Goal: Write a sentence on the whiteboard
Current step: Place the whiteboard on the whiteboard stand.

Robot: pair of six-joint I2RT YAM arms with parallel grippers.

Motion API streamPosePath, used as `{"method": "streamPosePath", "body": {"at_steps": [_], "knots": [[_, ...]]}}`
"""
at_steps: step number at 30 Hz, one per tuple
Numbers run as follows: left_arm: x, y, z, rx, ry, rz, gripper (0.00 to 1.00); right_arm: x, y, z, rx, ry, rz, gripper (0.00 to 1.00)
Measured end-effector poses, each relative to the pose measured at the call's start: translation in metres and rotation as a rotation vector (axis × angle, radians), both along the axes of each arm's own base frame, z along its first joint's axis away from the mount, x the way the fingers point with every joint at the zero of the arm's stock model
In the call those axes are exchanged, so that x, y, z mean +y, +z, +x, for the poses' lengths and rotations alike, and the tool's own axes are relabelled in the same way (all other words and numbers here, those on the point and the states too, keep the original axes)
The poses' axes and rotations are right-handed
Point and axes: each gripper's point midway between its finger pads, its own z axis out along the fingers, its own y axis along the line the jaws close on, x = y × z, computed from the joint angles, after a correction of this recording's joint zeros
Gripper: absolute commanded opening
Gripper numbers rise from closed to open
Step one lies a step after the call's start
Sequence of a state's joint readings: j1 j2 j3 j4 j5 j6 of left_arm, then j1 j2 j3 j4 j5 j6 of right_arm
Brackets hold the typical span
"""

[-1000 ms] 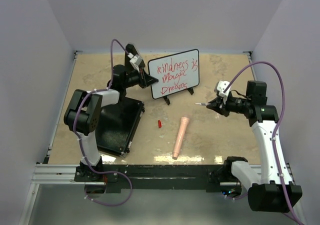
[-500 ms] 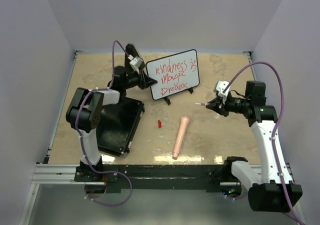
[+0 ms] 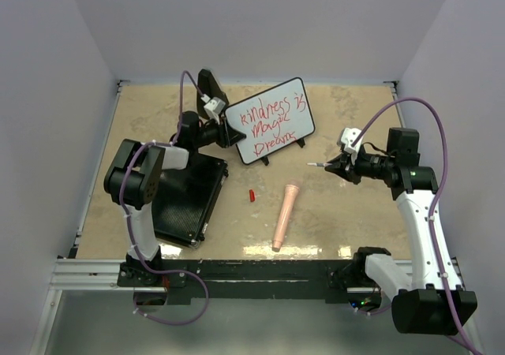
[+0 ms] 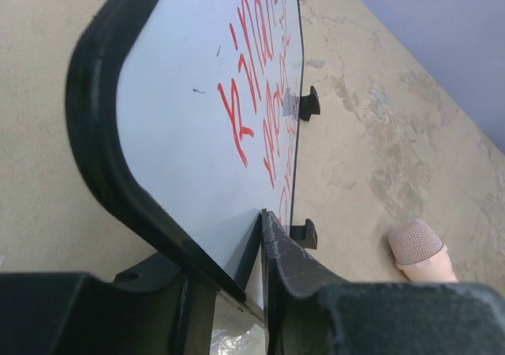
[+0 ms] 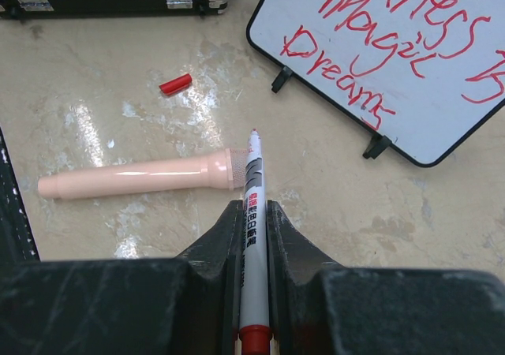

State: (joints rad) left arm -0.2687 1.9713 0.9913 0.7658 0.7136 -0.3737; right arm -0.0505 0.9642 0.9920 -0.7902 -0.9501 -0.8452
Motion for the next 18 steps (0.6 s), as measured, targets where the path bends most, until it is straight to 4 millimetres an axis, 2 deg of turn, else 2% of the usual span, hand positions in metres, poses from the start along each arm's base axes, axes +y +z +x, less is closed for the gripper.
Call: {"method": "streamPosePath", "body": {"at_steps": [8,12,18], "knots": [[0.01,-0.012,0.005,-0.005,0.066,0.04,0.51,0.0,-0.001,0.0,0.0,-0.001,-0.001,0.0],[0.015,-0.021,0.004,0.001,0.095,0.062,0.57,-0.001,-0.002,0.001,0.001,-0.006,-0.006,0.0],[0.019,-0.011,0.007,-0.023,0.131,0.066,0.66,-0.002,-0.003,0.002,0.001,-0.012,-0.012,0.0]]}}
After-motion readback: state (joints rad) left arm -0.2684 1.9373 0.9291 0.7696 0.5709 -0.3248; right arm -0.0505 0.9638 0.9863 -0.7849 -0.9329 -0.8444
